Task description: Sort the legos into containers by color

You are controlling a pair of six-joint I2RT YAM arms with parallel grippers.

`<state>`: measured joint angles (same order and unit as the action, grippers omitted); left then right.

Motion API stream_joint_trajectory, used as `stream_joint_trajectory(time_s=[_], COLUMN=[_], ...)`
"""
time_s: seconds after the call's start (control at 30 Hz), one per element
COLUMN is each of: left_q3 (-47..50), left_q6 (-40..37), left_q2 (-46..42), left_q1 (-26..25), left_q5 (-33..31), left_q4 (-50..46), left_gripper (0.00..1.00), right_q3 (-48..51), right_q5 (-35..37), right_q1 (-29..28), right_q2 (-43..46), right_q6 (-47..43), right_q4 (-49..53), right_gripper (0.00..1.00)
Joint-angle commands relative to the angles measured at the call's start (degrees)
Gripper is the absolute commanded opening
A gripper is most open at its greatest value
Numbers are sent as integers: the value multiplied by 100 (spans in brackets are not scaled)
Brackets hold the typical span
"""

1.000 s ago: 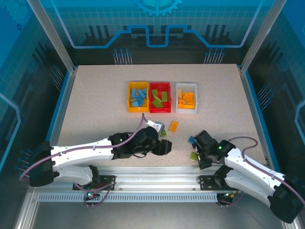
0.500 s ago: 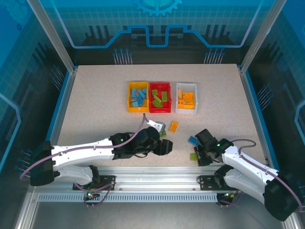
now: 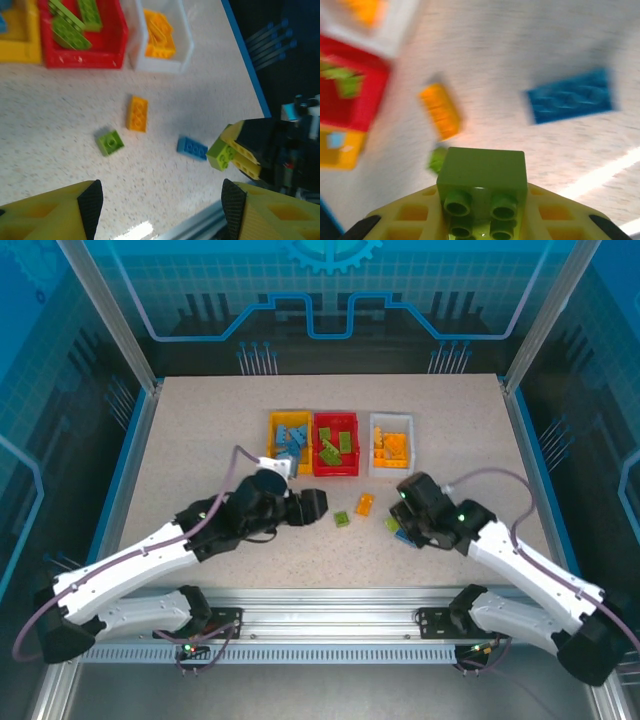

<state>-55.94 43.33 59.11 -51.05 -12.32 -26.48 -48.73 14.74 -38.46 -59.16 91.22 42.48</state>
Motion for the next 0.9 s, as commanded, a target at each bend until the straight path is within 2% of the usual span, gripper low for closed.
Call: stream_joint_trajectory(time_s=[0.0,0.07,0.23,0.47,0.6,0.73,0.87], left_q3=[-331,-400,-429,-299,-218,-147,-93], left_q6=[-140,-154,32,184,211,229,220], left_q2=[-58,-40,116,267,264,259,258], left_q1=[497,652,823,842,842,841,843], left_q5=[371,473,589,654,682,709,746], left_q4=[-584,-544,-300,-14,11,20,28], left_gripper=[69,69,69,68,68,68,68], right_q3=[-1120,-2020,-4030,-6632,-7575,-8110,-8334], right_q5=[258,211,-118,-433,-481,-646,-719], right_q1=[-123,-145,99,637,771,833,832], right_q2=[-1091,-1989,-4034,-6475,-7281,-7817,-7978], right_q6=[-2132,-3071,-4579,-5247,-5331,-5393,-5447], right_q4=[-201,-253,-110,875,1264,1396,1408], right_gripper=[21,20,19,19,20,26,40])
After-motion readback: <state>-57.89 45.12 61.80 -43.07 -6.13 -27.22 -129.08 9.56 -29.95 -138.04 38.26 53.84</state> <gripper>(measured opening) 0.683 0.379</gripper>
